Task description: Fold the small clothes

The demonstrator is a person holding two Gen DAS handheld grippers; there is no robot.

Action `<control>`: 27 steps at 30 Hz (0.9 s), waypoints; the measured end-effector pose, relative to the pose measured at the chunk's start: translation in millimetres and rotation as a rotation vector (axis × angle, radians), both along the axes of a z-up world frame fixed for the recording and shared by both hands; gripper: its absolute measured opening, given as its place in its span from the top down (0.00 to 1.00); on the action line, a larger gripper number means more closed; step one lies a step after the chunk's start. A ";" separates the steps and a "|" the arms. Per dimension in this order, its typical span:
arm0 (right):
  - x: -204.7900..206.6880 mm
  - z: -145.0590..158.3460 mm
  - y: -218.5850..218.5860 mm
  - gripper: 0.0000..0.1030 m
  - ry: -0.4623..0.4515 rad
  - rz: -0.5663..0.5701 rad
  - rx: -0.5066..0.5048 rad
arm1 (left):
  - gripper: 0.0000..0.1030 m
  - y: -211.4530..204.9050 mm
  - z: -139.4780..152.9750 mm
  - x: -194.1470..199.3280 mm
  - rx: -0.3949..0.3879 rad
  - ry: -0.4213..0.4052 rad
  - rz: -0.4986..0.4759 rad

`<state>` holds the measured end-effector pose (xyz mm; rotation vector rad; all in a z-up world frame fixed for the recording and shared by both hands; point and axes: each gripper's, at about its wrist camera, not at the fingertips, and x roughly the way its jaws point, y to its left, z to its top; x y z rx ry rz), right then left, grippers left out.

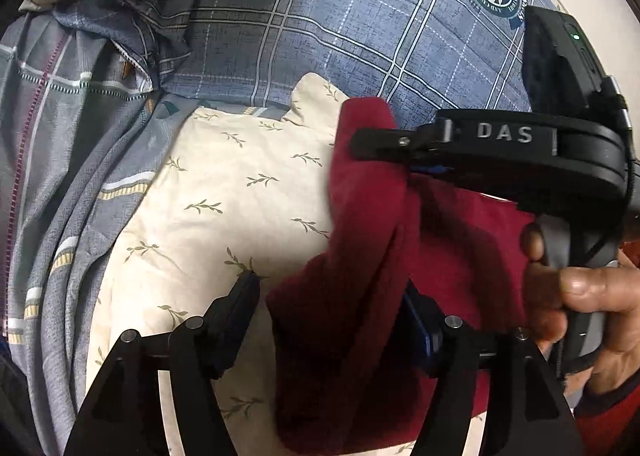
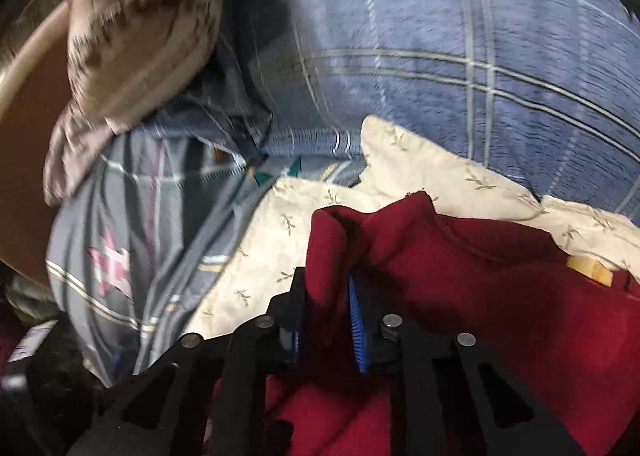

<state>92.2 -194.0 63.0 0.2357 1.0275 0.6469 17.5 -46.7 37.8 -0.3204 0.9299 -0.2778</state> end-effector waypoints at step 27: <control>-21.4 24.2 -51.4 0.87 -0.021 -0.060 0.114 | 0.75 -23.0 44.9 -35.3 0.005 -0.081 -0.080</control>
